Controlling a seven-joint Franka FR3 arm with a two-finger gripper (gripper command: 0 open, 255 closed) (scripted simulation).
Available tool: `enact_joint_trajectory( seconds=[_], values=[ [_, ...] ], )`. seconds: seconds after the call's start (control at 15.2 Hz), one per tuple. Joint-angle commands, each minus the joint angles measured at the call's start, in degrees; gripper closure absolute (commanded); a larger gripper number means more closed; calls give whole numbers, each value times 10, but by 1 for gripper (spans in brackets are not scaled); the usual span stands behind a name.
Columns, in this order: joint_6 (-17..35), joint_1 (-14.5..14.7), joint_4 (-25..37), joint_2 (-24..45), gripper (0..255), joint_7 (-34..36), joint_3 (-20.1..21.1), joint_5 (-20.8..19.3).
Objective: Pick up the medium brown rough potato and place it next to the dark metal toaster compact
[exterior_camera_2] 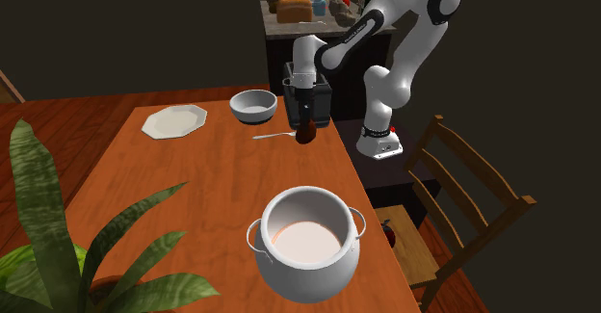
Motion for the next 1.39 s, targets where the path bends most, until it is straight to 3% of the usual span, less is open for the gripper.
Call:
enact_joint_trajectory(
  seconds=[0.0, 0.2, 0.73, 0.79, 1.12, 1.32],
  values=[
    [19, 3, -9, 11, 255, -8, -2, 6],
    [49, 11, -19, 32, 255, -22, -5, 18],
    [50, 17, -19, 31, 255, -19, -12, 14],
    [46, 15, -21, 26, 0, -18, -12, 12],
    [50, 18, -20, 31, 0, -18, -13, 13],
    [-26, -6, 5, -19, 0, 0, -19, -22]
  ],
)
